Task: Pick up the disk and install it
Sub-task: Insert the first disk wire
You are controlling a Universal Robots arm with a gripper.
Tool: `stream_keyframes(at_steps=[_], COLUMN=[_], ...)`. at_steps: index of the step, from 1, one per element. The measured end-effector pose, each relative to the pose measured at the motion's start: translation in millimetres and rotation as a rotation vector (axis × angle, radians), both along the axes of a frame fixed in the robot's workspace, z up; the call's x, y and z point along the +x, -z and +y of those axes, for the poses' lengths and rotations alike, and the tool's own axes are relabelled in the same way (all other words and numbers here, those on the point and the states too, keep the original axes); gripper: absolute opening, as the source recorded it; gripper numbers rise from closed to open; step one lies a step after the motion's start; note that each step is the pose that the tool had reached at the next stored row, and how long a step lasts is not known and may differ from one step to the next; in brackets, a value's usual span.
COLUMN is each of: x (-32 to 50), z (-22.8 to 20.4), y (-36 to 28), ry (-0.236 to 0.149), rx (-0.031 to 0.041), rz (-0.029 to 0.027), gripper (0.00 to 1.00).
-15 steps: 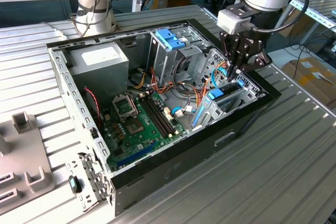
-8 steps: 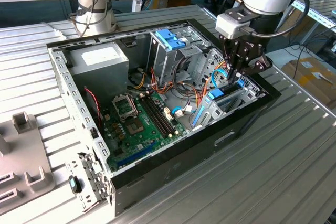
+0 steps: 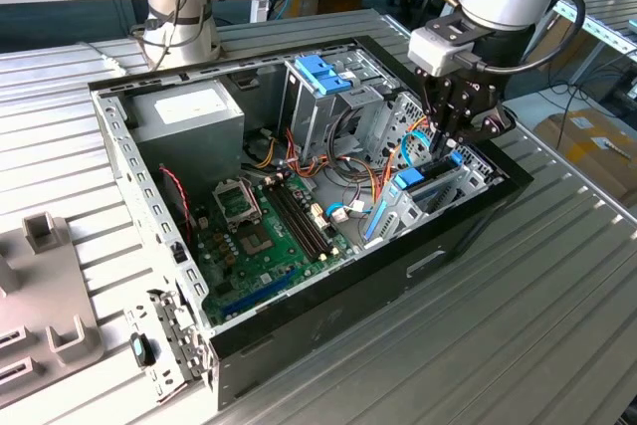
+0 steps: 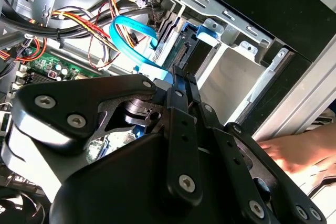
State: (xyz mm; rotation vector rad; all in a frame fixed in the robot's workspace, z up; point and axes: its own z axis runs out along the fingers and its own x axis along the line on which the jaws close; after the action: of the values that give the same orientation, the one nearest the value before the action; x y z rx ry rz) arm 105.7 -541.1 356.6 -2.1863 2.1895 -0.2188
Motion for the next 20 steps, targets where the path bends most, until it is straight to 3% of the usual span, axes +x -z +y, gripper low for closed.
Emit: stream_keyframes(at_steps=[20], x=[0.0], z=[-3.2], y=[0.7], ry=[0.0], rx=[0.0], rz=[0.0], gripper=[0.16])
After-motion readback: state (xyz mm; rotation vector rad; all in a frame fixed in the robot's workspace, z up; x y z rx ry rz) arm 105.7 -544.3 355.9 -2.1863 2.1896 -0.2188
